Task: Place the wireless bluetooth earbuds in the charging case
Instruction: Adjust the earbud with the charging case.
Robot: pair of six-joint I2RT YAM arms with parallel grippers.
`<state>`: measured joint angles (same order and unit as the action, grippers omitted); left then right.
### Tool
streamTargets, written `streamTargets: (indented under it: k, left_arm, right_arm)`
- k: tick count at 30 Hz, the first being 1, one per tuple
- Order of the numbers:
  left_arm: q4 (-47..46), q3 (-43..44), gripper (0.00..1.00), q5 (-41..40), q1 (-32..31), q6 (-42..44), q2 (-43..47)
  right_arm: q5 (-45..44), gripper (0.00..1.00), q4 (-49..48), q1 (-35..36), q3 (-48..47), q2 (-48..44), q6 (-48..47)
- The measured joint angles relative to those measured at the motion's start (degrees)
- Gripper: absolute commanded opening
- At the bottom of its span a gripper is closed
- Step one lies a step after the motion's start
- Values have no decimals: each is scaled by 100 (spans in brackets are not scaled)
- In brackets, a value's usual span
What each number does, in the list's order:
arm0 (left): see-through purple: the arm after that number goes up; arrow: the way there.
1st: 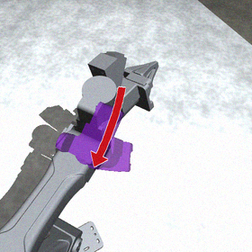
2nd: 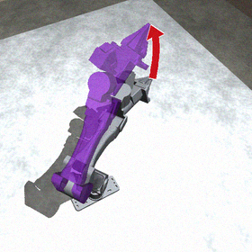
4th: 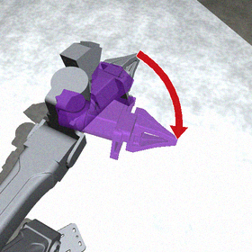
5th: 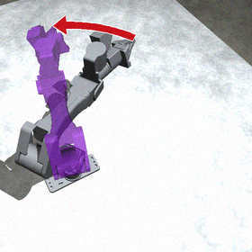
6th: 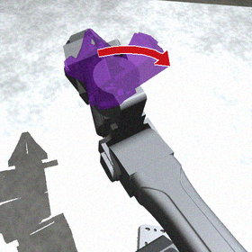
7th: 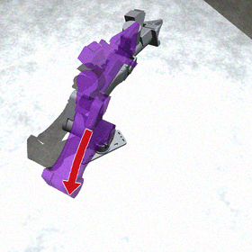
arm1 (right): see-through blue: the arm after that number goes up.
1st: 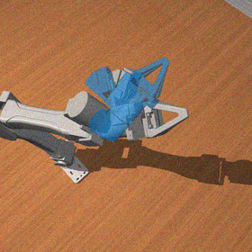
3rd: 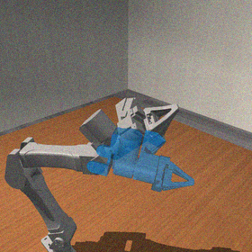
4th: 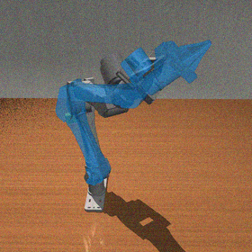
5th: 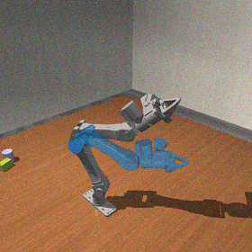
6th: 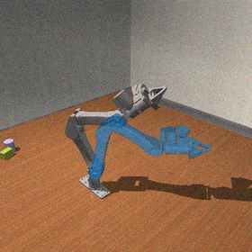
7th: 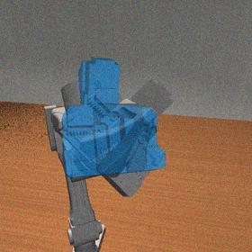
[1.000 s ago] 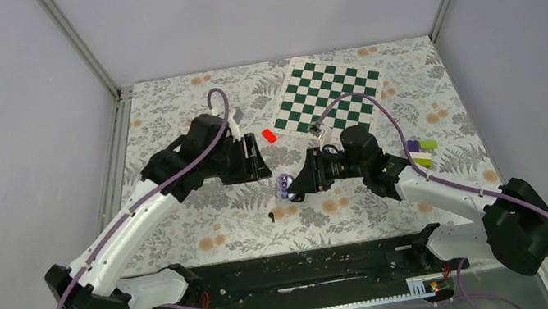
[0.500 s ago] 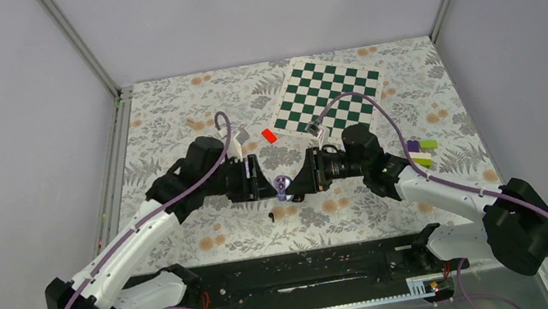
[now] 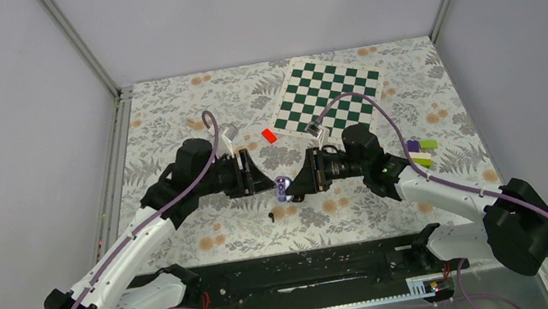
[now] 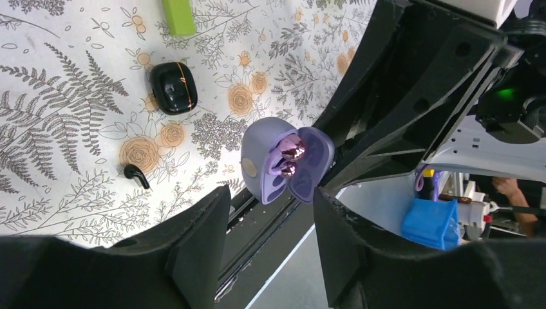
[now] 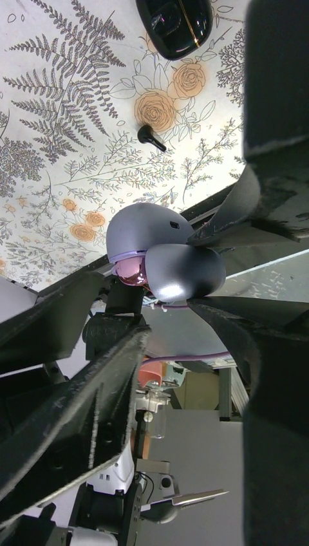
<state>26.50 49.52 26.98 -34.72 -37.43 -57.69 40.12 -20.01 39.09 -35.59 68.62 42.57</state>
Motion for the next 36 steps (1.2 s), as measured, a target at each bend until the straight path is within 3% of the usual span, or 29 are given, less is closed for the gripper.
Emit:
streamTargets:
  k: [11,17,36]
  left_arm:
    - [-1185,-542,62,748,343,-481,-37]
    - [-1749,-728,62,1078,343,-710,-188]
    - [-2319,-890,57,1270,369,-1051,-282]
  right_arm:
    - [-2,0,-2,0,0,0,0]
    - [-2,0,0,0,0,0,-2]
    - [-4,0,0,0,0,0,0]
